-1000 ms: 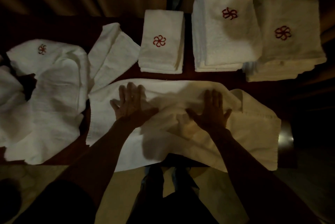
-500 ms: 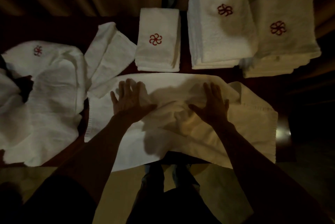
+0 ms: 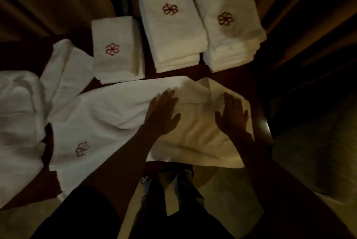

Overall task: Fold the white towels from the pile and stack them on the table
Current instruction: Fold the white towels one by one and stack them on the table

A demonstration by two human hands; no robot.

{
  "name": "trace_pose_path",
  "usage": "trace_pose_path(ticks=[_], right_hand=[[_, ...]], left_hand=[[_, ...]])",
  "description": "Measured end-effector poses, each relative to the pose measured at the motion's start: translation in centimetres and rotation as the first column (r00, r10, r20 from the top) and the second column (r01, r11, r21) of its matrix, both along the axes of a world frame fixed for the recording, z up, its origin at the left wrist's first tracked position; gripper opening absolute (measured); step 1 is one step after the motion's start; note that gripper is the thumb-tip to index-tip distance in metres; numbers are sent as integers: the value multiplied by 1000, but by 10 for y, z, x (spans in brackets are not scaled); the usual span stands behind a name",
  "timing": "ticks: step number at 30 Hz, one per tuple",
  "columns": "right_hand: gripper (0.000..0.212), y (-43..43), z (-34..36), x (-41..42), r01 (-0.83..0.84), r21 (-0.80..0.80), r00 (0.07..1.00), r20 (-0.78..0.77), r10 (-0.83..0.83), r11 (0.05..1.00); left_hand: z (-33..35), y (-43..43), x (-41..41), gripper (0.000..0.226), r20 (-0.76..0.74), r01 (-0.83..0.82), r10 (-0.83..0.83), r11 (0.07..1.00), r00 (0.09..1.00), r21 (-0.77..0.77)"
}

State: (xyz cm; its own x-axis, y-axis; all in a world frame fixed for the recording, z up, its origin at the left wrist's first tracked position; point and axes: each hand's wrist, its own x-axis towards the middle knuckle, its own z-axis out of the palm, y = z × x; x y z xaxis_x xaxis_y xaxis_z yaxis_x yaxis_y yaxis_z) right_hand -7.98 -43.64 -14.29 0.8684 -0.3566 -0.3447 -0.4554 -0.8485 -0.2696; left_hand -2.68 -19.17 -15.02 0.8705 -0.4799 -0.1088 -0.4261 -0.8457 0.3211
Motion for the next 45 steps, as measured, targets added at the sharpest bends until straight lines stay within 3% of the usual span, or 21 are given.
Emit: trace_pose_path(ticks=[3, 7, 11, 13, 16, 21, 23, 26, 32, 40, 45], right_hand=[[64, -20, -1, -10, 47, -34, 997, -53, -48, 998], [32, -43, -11, -12, 105, -42, 987, 123, -100, 994], [22, -62, -13, -5, 180, 97, 925, 323, -202, 979], [22, -72, -10, 4, 231, 162, 886, 373, -276, 959], [22, -82, -4, 19, 328, 198, 838, 390, -382, 924], [25, -79, -9, 16, 248, 115, 813, 516, -271, 962], [31, -70, -19, 10, 130, 84, 872, 465, -154, 988], [53, -58, -26, 5, -14, 32, 971, 238, 6, 999], [83, -78, -29, 12, 14, 10, 994, 107, -15, 1000], [90, -89, -24, 24, 9, 13, 998, -55, -9, 1000], [87, -95, -6, 39, -60, -13, 991, -117, 58, 998]], left_hand=[[-4, -25, -1, 49, 62, -14, 15, 1000, 998, -15], [12, -62, 9, 42, 48, -45, 38, 987, 998, 153], [6, -80, 16, 34, 45, 27, -32, 994, 998, 106], [2, -88, 18, 42, 10, 95, -97, 991, 995, 91], [-3, -96, 20, 56, -48, 44, -37, 989, 998, 140], [-9, -109, 32, 75, -109, -42, 70, 970, 992, 240], [-9, -115, 34, 82, -124, -40, 76, 962, 989, 270], [-13, -119, 33, 85, -147, -50, 96, 956, 984, 288], [-18, -121, 34, 93, -175, -84, 123, 973, 977, 216], [-21, -120, 43, 99, -222, -61, 113, 972, 968, 229], [-10, -110, 41, 91, -227, -7, 45, 986, 973, 165]])
